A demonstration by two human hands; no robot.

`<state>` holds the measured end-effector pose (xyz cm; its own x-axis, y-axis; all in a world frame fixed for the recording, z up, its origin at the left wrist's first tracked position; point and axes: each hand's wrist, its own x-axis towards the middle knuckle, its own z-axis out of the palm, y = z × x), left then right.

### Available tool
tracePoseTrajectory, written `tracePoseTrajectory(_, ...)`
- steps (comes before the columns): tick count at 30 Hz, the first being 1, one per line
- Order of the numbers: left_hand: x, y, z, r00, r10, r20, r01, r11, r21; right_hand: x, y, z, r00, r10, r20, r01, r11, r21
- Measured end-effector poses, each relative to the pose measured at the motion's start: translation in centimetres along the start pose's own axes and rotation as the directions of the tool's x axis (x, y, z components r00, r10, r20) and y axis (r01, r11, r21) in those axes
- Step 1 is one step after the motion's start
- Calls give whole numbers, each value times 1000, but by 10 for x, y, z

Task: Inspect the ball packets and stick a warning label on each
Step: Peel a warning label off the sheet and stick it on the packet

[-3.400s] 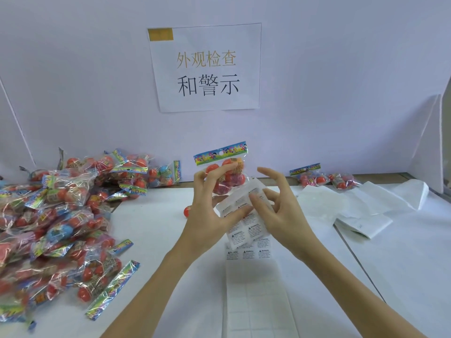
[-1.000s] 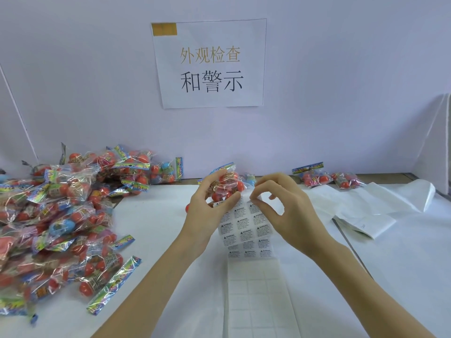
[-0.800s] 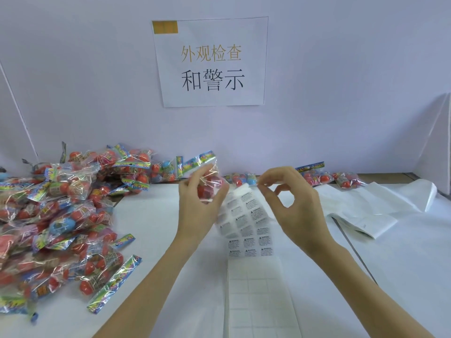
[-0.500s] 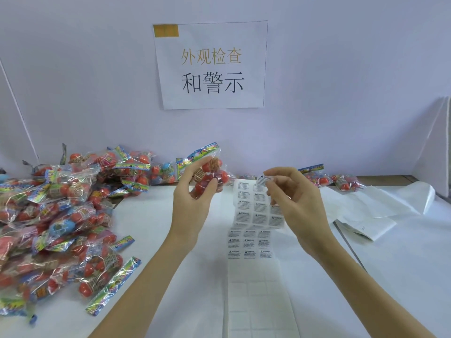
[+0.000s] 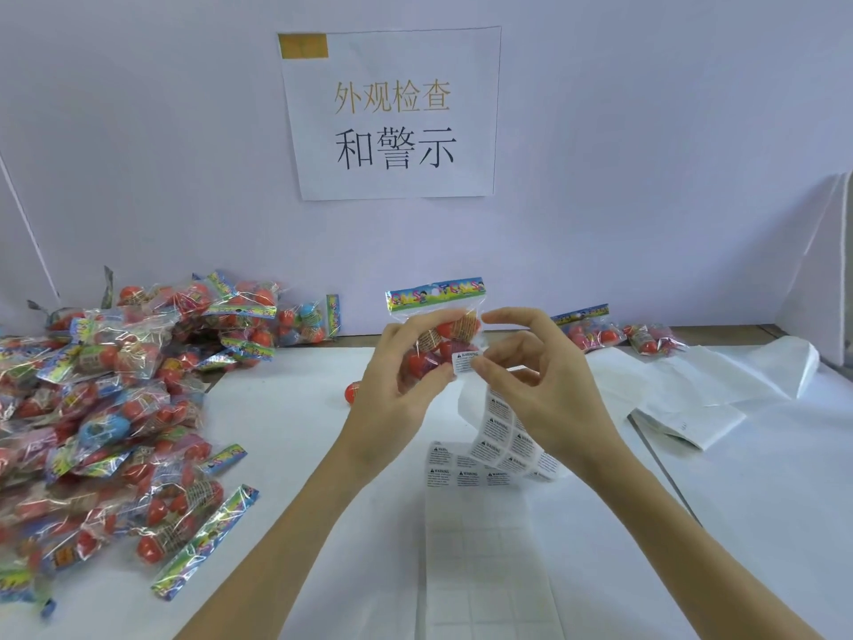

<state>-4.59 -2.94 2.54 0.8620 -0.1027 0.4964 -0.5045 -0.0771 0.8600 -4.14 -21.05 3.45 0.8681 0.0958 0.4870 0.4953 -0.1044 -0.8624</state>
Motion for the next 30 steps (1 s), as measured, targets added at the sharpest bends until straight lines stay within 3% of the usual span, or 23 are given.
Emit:
tracePoseTrajectory(6,0,-1,-1,1000,2,24,-2,1000,-17,-1,0,0,1000,-2,5,2,1000,-18)
tracePoseTrajectory(11,1,-7,1,997,62,-35,-58,994,95,-1,1,1,1000,-7,14,8,999,-44)
tracePoseTrajectory(15,1,-9,2,996,74,-51,-68,992,109,-3,5,3,996,-68,-49,52,961,-270)
tracePoseTrajectory(17,2,-7,1,995,63,-77,-56,995,88,-3,5,3,992,-42,-121,4,953,-303)
tracePoseTrajectory(19,3,-4,1,994,29,-106,-27,999,27,-1,5,2,989,73,-130,-95,979,-179)
tracePoseTrajectory(21,2,-2,1,995,11,-102,-13,1000,-15,-1,3,2,984,171,-51,-174,982,-72)
tracePoseTrajectory(25,1,2,3,999,14,-46,-19,995,-96,-2,4,4,969,244,30,-246,967,72)
tracePoseTrajectory(30,2,-2,1,997,-41,-72,23,972,-235,1,9,-5,911,356,209,-413,790,454)
